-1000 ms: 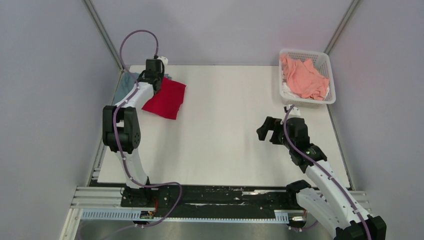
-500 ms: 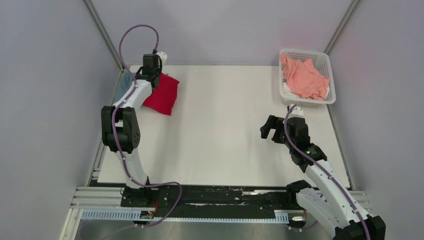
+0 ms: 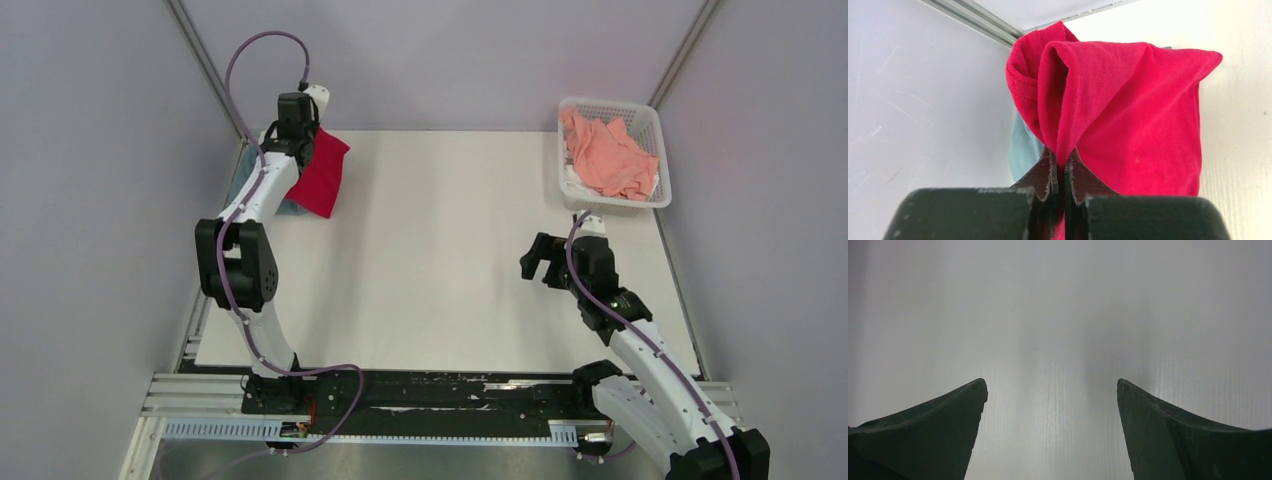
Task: Fold and stack the t-shirts
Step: Put the neatly folded tshirt into the corner of the board with the left arm
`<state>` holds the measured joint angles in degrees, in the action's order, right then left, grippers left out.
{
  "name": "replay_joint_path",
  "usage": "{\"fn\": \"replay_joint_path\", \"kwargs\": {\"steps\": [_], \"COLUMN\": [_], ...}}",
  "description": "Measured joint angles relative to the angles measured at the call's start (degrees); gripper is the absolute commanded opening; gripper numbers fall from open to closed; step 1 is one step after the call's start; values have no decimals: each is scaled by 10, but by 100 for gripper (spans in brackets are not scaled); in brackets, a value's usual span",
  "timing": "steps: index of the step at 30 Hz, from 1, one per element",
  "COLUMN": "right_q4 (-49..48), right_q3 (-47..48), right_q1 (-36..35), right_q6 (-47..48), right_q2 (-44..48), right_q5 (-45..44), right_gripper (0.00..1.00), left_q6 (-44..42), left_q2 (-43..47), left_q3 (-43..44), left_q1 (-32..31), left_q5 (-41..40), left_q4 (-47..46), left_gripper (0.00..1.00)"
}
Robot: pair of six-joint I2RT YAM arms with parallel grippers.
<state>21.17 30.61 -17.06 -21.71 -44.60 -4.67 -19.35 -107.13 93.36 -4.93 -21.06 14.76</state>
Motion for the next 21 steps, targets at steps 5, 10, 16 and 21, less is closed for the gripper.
{"fn": "replay_joint_path", "kwargs": {"steps": [5,10,16,21], "right_q4": [-3,-6,-7,-8], "right_q3": [-4,-8,-8,-8], "right_q1": [0,0,0,0], "right_q6": [0,0,-1,-1], "right_q2": [0,0,1,1], "right_q5": [1,2,2,2], "right_gripper": [100,100,100,100], "left_q6": [7,12,12,8], "left_q2": [0,9,18,17], "left_q3": [25,39,39,40], "left_q1": [0,0,1,2], "left_q5": [6,8,7,-1], "left_q4": [21,31,29,30], "left_gripper": [0,0,0,0]}}
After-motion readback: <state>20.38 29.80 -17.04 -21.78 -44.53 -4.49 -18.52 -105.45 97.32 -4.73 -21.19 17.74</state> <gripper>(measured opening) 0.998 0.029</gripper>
